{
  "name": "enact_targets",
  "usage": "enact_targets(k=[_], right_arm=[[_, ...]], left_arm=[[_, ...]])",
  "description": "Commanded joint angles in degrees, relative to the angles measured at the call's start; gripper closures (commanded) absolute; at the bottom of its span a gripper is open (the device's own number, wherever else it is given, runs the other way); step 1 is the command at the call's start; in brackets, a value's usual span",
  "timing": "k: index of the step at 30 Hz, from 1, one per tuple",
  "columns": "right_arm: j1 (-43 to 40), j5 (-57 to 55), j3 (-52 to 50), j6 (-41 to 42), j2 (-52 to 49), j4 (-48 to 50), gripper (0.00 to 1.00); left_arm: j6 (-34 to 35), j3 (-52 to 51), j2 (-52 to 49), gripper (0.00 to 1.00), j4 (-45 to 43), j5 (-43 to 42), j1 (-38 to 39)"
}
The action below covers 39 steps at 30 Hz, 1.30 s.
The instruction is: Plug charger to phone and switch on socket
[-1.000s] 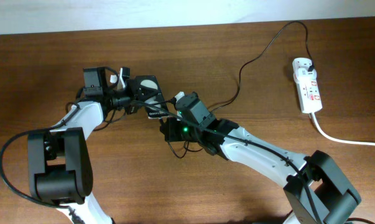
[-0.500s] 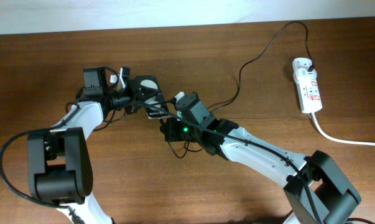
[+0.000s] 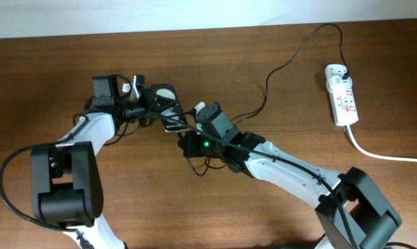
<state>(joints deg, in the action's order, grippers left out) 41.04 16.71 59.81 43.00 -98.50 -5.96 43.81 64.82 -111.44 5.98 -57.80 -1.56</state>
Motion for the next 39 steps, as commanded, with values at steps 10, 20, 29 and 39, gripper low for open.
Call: enact_targets(k=[10,20,29,39], right_arm=[[-1.68,-8.35,-0.02,-0.39,0.63,0.22,0.96],[-1.68,-8.35,-0.02,-0.39,0.63,0.22,0.96],[-1.68,-7.50,-0.02,-0.39,0.63,0.17,0.96],[-1.68,-7.26,-0.02,-0.42,0.63,0.20,0.96]], left_arm=[[-0.37,0.09,1.79,1.00,1.14,-7.39,0.72],[-0.37,0.09,1.79,1.00,1.14,-7.39,0.72],[-0.37,0.09,1.79,1.00,1.14,-7.39,0.72],[-0.37,0.09,1.79,1.00,1.14,-7.39,0.72]])
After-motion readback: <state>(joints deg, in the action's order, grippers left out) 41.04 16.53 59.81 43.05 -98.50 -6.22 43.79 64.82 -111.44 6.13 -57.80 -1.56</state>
